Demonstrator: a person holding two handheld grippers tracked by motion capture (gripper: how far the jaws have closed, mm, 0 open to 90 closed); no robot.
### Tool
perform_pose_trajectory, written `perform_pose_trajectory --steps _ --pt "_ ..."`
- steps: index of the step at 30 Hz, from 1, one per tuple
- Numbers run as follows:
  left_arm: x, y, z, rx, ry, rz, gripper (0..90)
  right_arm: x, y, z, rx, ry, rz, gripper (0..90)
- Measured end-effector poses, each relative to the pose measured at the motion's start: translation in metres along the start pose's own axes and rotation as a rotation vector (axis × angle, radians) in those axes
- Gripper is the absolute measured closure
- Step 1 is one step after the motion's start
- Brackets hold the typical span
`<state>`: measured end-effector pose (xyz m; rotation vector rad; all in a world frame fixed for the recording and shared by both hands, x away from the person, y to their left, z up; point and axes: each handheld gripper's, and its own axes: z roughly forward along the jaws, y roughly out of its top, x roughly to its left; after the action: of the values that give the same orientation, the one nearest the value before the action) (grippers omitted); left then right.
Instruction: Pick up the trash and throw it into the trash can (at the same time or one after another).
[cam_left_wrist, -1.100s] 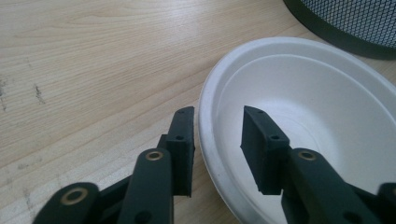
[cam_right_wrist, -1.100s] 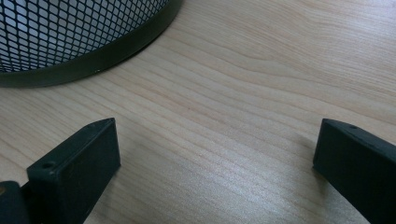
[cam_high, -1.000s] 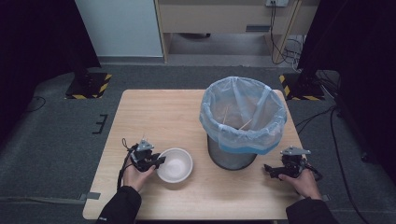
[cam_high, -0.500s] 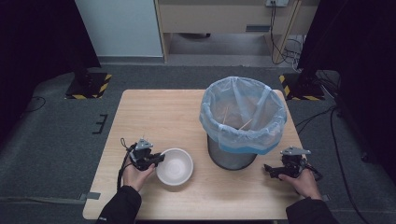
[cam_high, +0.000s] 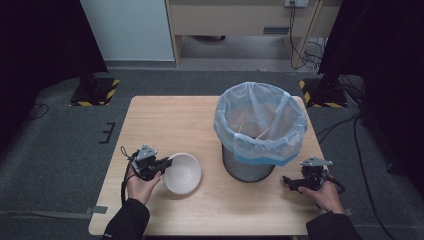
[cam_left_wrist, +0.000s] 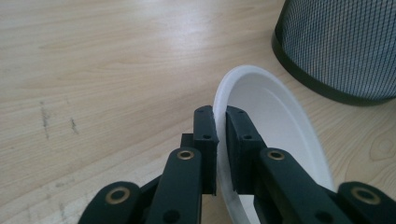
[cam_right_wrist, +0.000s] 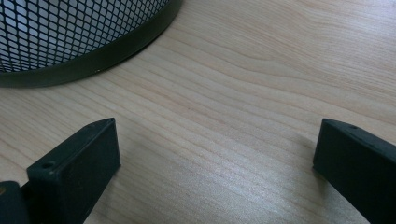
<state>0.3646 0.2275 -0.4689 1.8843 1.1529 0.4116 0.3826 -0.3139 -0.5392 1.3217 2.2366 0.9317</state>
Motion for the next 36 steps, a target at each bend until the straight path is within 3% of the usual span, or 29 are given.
perform_pose_trajectory --steps 10,21,36 --pt "0.004 0.007 -0.017 -0.090 0.013 -0.020 83.5 0.000 0.000 0.000 0.000 0.000 0.000 0.8" --pt "0.005 0.021 -0.046 -0.230 0.023 -0.042 83.5 0.000 0.000 0.000 0.000 0.000 0.000 0.8" --pt "0.006 0.033 -0.072 -0.348 0.025 -0.059 83.5 0.000 0.000 0.000 0.000 0.000 0.000 0.8"
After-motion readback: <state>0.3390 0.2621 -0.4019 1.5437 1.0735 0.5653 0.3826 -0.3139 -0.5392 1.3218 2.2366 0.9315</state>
